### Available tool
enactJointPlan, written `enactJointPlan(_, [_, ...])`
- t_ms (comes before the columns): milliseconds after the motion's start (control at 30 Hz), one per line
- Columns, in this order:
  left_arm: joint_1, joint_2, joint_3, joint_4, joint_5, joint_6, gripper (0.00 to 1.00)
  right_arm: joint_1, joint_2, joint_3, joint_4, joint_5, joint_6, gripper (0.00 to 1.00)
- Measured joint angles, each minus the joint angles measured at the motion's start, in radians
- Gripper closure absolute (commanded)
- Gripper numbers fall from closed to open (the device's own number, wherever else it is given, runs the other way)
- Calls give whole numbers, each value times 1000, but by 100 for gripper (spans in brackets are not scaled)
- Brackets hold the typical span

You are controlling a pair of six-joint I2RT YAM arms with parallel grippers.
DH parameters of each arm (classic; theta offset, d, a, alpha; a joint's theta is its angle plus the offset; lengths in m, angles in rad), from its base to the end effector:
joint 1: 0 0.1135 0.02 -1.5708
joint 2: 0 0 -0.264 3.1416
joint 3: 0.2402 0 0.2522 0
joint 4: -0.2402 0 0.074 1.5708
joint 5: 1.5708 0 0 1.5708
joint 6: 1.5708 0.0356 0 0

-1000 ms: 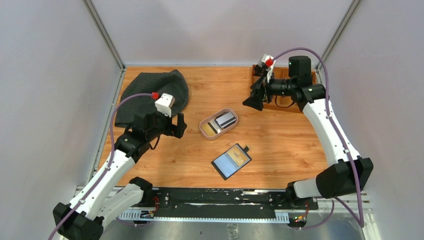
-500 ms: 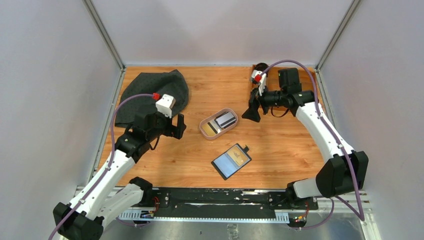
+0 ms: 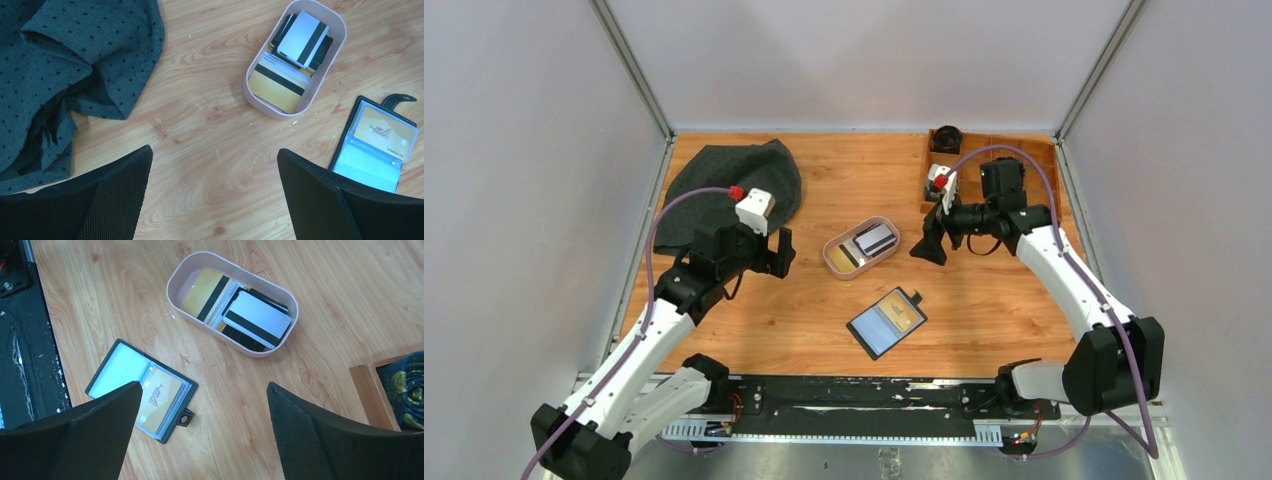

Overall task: Put the credit cards into the card holder
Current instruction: Close the card holder at the center of the board.

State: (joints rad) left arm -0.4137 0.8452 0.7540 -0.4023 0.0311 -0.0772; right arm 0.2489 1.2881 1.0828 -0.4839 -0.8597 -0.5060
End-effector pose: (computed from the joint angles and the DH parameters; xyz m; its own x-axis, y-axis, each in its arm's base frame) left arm 0.1742 -0.0777 0.2965 -0.4654 0.1201 -0.8769 0.3922 0.9162 -0.0826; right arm 0.2584 0.0935 0.3140 -0.1865 -0.3738 -0.9086 -0.9350 0.3514 0.0474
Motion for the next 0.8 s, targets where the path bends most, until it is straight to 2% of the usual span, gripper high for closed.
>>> enactJointPlan(233, [7, 23, 0, 0, 18, -1, 0, 0, 3, -137, 63, 10, -26, 5])
enactJointPlan(367, [8, 23, -5, 11, 74, -45, 0, 8, 12, -205, 64, 39, -90, 7])
enactJointPlan(467, [10, 10, -71, 108, 178, -185, 1, 61, 12, -243, 65, 76, -159, 9])
enactJointPlan(567, [-10, -6, -212, 242, 280, -401, 0, 112, 15, -272, 59, 104, -189, 15])
enactJointPlan(633, [-84, -15, -284, 275, 271, -518, 0, 124, 37, -271, 56, 121, -188, 19])
enactJointPlan(800, [-375, -55, -370, 327, 147, -762, 2, 141, 143, -232, 38, 180, -167, 22])
